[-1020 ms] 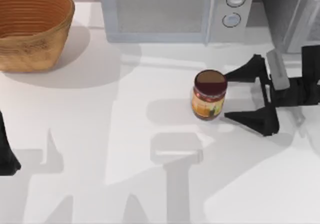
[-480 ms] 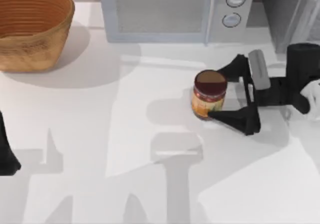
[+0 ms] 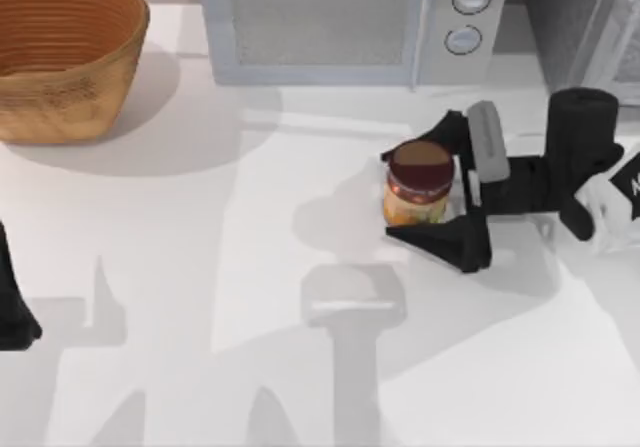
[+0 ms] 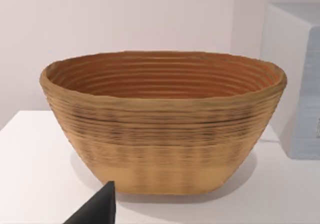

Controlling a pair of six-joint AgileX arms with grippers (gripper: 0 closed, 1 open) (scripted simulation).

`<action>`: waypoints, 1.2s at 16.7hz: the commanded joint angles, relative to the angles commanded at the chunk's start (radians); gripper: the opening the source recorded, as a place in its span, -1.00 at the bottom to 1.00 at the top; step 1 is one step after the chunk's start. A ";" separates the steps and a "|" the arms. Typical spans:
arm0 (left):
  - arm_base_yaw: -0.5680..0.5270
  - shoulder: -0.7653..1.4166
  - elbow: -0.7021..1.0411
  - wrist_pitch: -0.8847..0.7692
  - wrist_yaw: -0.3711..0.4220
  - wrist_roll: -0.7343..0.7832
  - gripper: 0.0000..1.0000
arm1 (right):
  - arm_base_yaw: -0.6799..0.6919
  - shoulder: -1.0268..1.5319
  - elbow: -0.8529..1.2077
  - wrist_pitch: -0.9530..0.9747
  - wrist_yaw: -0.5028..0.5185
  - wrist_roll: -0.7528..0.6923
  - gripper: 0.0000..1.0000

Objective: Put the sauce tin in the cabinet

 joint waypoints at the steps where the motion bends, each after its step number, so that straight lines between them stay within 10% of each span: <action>1: 0.000 0.000 0.000 0.000 0.000 0.000 1.00 | 0.000 0.000 0.000 0.000 0.000 0.000 1.00; 14: 0.000 0.000 0.000 0.000 0.000 0.000 1.00 | 0.000 0.000 0.000 0.000 0.000 0.000 -0.96; 20: 0.000 0.000 0.000 0.000 0.000 0.000 1.00 | 0.000 0.000 0.000 0.000 0.000 0.000 -1.00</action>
